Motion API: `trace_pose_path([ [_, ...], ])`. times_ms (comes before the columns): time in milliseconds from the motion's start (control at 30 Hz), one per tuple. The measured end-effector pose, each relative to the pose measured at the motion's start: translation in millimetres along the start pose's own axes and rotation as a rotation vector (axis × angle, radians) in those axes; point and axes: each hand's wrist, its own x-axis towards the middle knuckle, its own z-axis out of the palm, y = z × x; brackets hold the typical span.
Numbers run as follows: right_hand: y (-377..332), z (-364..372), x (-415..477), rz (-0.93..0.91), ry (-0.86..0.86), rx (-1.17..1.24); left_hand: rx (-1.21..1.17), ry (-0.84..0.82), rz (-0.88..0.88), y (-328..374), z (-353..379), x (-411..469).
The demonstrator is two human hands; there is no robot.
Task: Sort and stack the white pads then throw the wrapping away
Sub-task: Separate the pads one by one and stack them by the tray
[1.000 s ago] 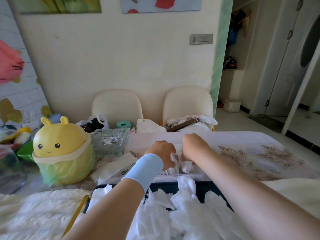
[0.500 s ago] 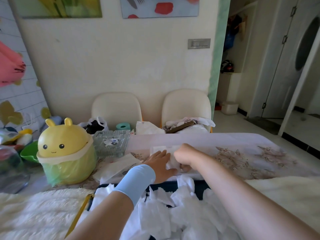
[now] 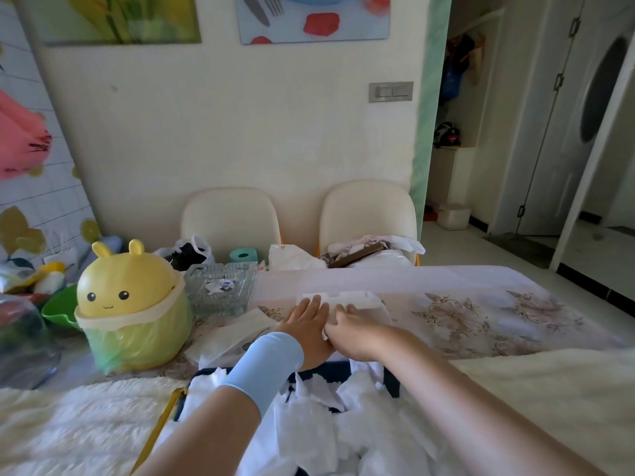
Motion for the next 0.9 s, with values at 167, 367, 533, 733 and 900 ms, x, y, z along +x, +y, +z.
trace_pose_path([
  [167, 4.5, -4.7, -8.2, -0.049, 0.035, 0.057, -0.071, -0.022, 0.001, -1.5, -2.3, -2.9],
  [367, 9.8, -22.5, -24.2, -0.221, 0.094, -0.106, -0.238, 0.11, -0.013, -11.2, -23.3, -25.7],
  [533, 18.1, -37.9, -51.6, -0.319, 0.218, 0.022, -0.383, 0.234, -0.044, -14.7, -33.1, -57.1],
  [733, 22.5, -28.9, -91.8, -0.165, 0.043, -0.227, -0.58, 0.3, -0.01, 4.5, -20.6, -94.2],
  [900, 26.4, -20.3, -100.9, -0.281, 0.157, -0.019, -0.768, 0.333, -0.008, 14.0, -9.1, -116.6],
])
